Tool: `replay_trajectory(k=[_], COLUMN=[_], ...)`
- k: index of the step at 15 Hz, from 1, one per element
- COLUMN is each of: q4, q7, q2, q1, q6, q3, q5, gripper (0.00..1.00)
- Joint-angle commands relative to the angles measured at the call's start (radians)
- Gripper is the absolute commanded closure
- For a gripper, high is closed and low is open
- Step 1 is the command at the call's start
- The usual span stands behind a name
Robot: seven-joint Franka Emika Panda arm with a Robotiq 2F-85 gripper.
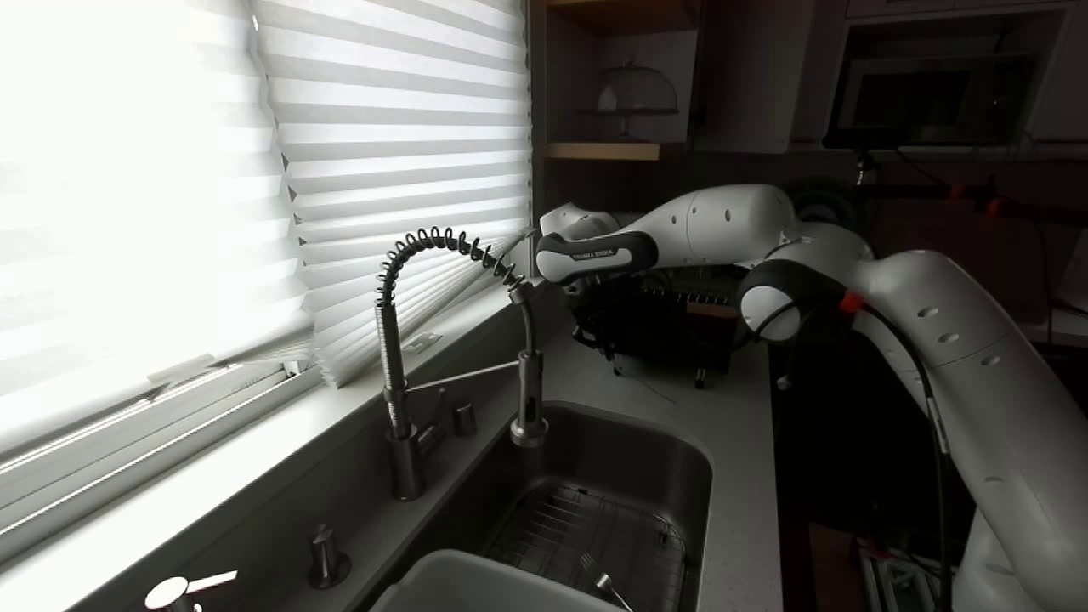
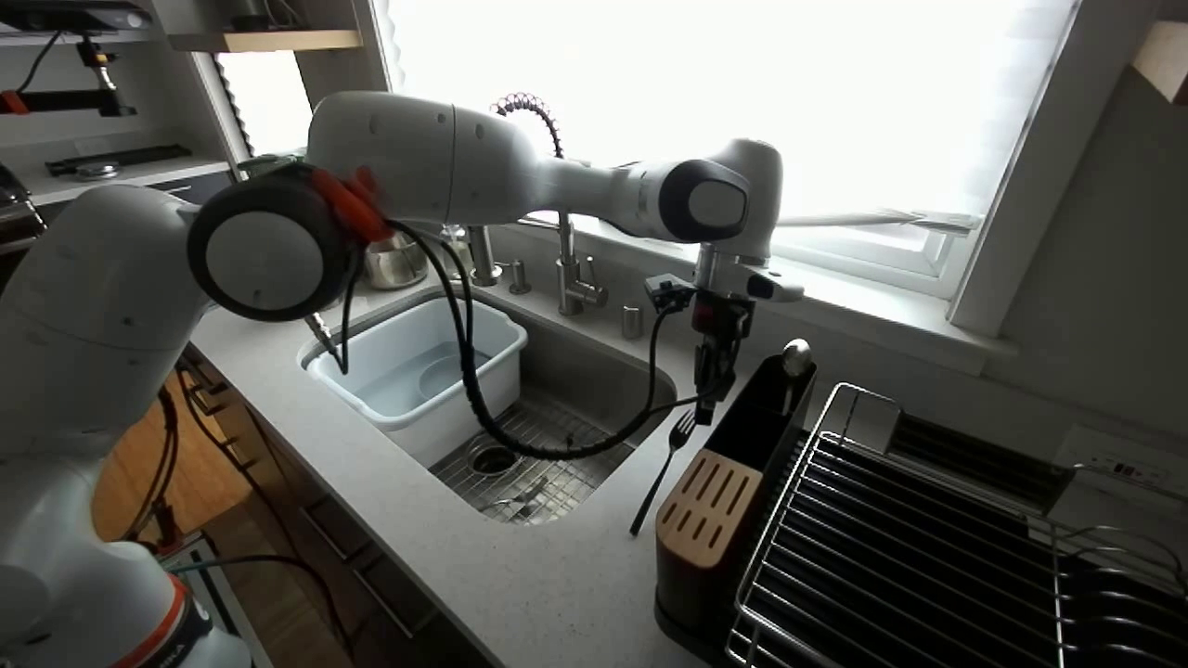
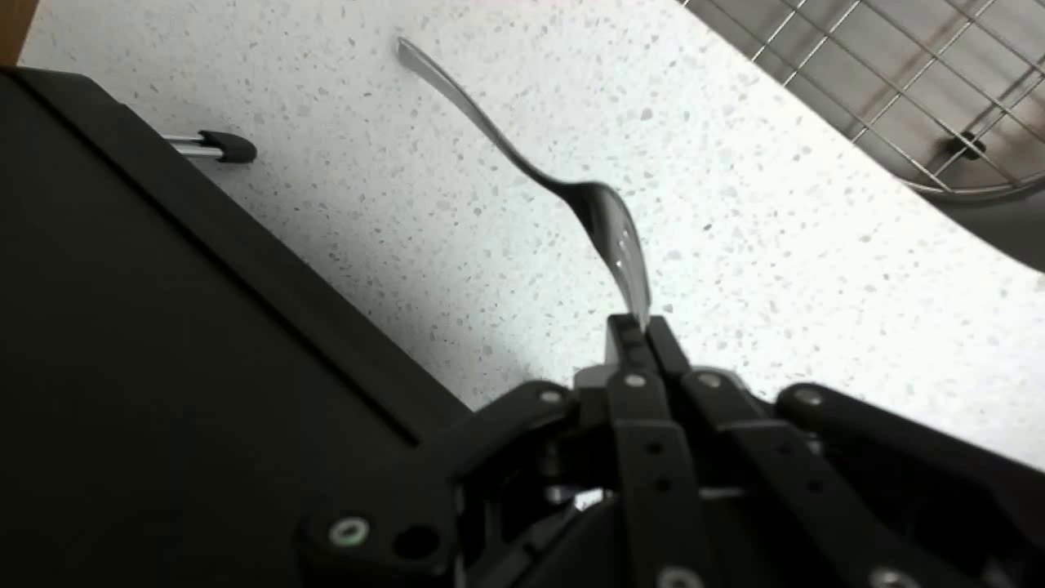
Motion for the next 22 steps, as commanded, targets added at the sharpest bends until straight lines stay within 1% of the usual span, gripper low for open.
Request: replay_trajectory(k=[1, 2, 3, 4, 5, 8, 10, 13, 14, 15, 19, 22], q4=[-0.059, -0.066, -0.071, -0.073, -0.074, -0.072, -0.073, -0.071, -0.071, -0.067, -0.036, -0.010], q7=[0.041, 0.046, 0.052, 0.057, 0.063, 0.069, 0.074, 0.120, 0.140, 0.159, 0.215, 0.260], q2=[0.000, 0.002, -0.002, -0.006, -0.009, -0.037, -0.066, -0.123, -0.144, -0.165, -0.224, -0.235], q1=[0.021, 0.021, 0.022, 0.023, 0.021, 0.019, 0.019, 0.025, 0.029, 0.030, 0.025, 0.019], q6=[0.053, 0.061, 0.062, 0.068, 0.072, 0.075, 0.059, 0.022, 0.010, 0.014, 0.073, 0.157], q3=[-0.015, -0.014, -0.012, -0.012, -0.010, -0.006, -0.002, -0.001, -0.003, -0.003, -0.011, -0.023], q5=[-0.034, -0.037, -0.038, -0.038, -0.033, -0.021, -0.009, 0.011, 0.011, 0.016, 0.006, -0.010], gripper=[0.99, 0.98, 0.72, 0.71, 0.66, 0.42, 0.29, 0.05, 0.01, 0.00, 0.00, 0.00])
